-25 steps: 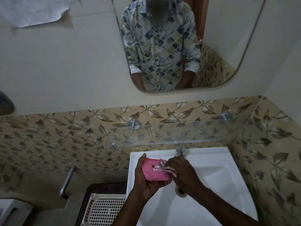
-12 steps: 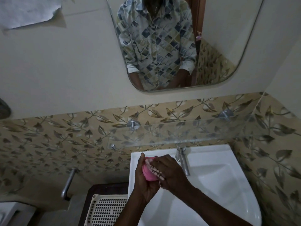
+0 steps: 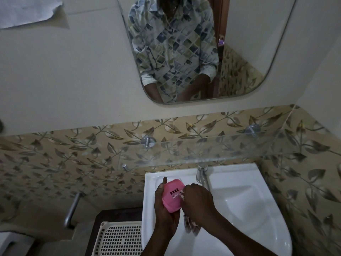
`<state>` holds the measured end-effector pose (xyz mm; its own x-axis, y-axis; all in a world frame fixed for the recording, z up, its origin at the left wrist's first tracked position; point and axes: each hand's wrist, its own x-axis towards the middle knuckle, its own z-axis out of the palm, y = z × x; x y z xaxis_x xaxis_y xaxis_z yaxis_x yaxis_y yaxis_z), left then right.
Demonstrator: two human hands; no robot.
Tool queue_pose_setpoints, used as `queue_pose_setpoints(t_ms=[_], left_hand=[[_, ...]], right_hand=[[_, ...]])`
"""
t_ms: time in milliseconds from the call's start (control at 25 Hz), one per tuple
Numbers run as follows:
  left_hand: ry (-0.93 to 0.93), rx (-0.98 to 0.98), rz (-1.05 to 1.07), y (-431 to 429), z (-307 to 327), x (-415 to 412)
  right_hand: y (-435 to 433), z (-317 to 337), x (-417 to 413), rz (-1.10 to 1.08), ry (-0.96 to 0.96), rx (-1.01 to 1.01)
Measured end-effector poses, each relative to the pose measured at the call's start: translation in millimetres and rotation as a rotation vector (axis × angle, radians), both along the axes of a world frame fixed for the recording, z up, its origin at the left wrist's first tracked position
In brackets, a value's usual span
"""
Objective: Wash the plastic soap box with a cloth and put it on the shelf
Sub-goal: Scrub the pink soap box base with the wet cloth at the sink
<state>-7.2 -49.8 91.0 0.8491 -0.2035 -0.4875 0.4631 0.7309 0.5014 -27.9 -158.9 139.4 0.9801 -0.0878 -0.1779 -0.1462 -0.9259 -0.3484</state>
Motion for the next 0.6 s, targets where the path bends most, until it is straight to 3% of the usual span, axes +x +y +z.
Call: queue_pose_setpoints(t_ms=[120,240,320,440,600], left_hand=[[-0.033,0.05,0.021,10,-2,6],[-0.06,0.006,-0.074,21,2,12],[-0.092,-0.031,-0.132,25,1,13],[-0.141,-0.145,-0.216,23,-4,8],[-0.193,-0.143,-0.262,23,-6,10]], right_hand=[[-17,7,0,0.011,0.06,0.599],[-52,0,-4,-0.398,0.031,1.26],[-68,-11,-11,-0.489,0.165,1.352],[-62,-17,-16,-0.404,0.396,1.392],[-61,-22,-14,-0.479,0.391,1.392]])
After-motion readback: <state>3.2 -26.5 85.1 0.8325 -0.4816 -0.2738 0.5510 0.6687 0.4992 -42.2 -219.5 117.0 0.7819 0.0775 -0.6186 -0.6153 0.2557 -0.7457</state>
